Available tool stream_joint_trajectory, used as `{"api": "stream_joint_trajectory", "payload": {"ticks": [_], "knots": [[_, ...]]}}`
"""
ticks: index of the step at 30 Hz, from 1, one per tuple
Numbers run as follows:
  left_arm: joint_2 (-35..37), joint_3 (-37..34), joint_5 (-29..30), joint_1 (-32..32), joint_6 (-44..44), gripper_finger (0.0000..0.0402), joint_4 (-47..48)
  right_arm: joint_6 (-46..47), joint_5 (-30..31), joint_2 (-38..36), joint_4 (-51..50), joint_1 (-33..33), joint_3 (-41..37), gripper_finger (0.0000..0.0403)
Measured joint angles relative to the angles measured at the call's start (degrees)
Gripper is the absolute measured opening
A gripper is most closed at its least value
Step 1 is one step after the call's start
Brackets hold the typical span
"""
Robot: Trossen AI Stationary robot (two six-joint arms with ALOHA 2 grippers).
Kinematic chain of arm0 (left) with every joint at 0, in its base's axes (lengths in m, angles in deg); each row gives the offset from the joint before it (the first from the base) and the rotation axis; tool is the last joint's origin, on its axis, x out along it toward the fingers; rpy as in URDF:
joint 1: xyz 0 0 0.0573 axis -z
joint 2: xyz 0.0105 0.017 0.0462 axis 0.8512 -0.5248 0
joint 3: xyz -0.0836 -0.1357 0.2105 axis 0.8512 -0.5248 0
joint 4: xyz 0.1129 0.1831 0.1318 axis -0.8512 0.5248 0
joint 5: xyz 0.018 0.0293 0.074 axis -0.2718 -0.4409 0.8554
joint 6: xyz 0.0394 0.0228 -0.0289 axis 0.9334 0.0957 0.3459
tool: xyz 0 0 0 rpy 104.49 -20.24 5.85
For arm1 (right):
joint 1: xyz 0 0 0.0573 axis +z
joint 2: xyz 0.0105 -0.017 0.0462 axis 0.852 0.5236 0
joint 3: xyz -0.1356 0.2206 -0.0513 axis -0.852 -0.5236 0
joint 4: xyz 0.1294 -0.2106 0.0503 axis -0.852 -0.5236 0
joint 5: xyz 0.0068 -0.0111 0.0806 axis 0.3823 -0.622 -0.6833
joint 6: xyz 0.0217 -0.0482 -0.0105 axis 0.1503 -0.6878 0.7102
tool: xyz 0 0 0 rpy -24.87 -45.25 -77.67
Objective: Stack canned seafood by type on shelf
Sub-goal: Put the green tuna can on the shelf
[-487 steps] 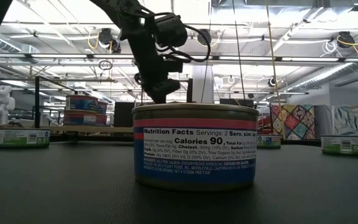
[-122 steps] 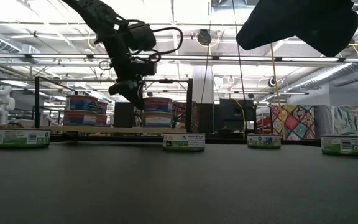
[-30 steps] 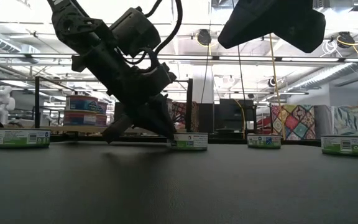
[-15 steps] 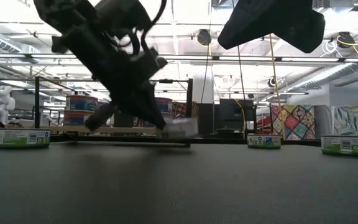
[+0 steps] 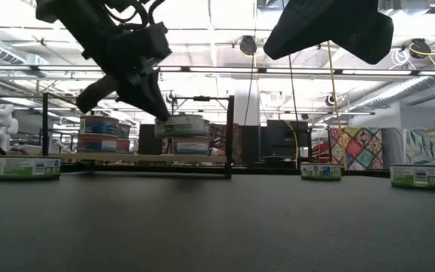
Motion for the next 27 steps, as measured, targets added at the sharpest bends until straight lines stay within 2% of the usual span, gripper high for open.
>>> {"api": "stream_joint_trajectory", "payload": {"ticks": [5, 10, 17, 27], "knots": [[1.4, 0.0, 4.5, -2.4, -6.7, 0.0001, 6.4, -1.1, 0.0, 0.0, 0.2, 0.0, 0.0, 0.0000], [1.5, 0.0, 4.8, -5.1, -12.2, 0.0001, 11.9, -2.0, 0.0, 0.0, 0.2, 0.0, 0.0, 0.0000], [1.5, 0.0, 4.8, -8.9, -13.7, 0.0001, 13.1, -2.6, 0.0, 0.0, 0.1, 0.0, 0.0, 0.0000], [1.5, 0.0, 4.5, -17.7, -12.7, 0.0001, 13.9, -2.6, 0.0, 0.0, 0.0, 0.2, 0.0, 0.0000]]}}
